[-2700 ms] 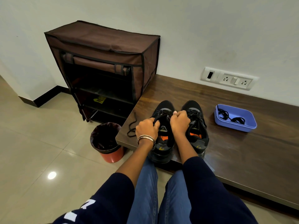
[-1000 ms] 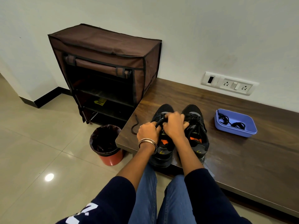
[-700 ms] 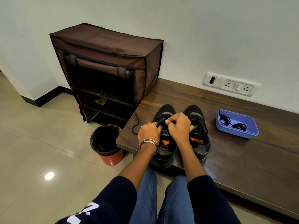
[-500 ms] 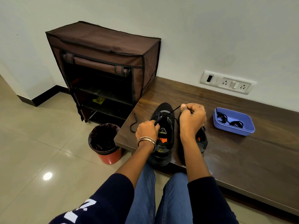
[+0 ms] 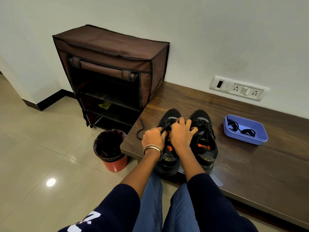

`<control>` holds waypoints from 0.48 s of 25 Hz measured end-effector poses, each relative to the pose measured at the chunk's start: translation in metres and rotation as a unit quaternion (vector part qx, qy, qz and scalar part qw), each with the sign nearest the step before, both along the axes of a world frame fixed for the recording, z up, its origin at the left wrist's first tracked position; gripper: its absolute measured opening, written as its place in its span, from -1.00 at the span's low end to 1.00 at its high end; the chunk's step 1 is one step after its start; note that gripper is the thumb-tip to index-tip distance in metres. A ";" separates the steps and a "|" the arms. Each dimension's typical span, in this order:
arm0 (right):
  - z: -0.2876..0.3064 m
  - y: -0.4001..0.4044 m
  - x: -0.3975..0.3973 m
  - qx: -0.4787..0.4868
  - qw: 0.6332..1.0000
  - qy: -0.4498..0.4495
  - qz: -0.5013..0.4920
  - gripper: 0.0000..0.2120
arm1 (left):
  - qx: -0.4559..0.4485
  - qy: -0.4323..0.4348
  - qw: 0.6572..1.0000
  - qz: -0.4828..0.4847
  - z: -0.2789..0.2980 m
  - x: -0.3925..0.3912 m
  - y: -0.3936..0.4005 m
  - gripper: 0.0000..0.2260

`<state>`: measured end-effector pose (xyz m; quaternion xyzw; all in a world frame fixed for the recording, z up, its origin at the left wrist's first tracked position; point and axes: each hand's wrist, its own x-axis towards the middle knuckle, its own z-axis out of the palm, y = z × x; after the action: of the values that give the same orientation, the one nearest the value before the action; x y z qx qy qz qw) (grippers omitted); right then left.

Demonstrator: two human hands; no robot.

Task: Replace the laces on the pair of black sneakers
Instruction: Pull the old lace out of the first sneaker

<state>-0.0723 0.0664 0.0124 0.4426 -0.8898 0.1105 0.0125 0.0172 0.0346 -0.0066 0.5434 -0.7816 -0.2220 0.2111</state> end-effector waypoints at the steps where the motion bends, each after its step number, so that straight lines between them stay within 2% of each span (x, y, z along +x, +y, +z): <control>1: -0.007 0.001 -0.005 -0.032 0.999 -0.035 0.009 -0.86 | 0.000 0.002 1.000 0.002 -0.001 0.000 0.000 -0.76; 4: -0.014 0.008 -0.013 -0.203 0.966 -0.155 0.028 -0.91 | -0.003 -0.008 1.000 0.004 0.000 -0.002 0.002 -0.75; 6: -0.008 0.015 -0.015 -0.309 0.922 -0.234 0.018 -0.93 | -0.006 -0.017 1.000 0.005 0.000 -0.003 0.002 -0.75; 7: -0.002 0.017 -0.014 -0.361 0.888 -0.285 0.012 -0.92 | -0.005 -0.019 1.000 0.005 0.001 -0.003 0.002 -0.75; 8: 0.002 0.019 -0.014 -0.395 0.859 -0.327 0.014 -0.90 | -0.003 -0.021 1.000 0.003 0.001 -0.003 0.002 -0.75; 11: 0.004 0.021 -0.011 -0.433 0.810 -0.395 0.003 -0.84 | -0.006 -0.035 0.999 -0.007 0.003 -0.003 0.003 -0.74; 12: 0.004 0.020 -0.009 -0.455 0.770 -0.447 -0.022 -0.83 | -0.008 -0.040 0.999 -0.009 0.004 -0.003 0.003 -0.74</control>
<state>-0.0812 0.0865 0.0162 0.2662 -0.6501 0.6873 -0.1845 0.0139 0.0379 -0.0028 0.5427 -0.7963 -0.1956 0.1818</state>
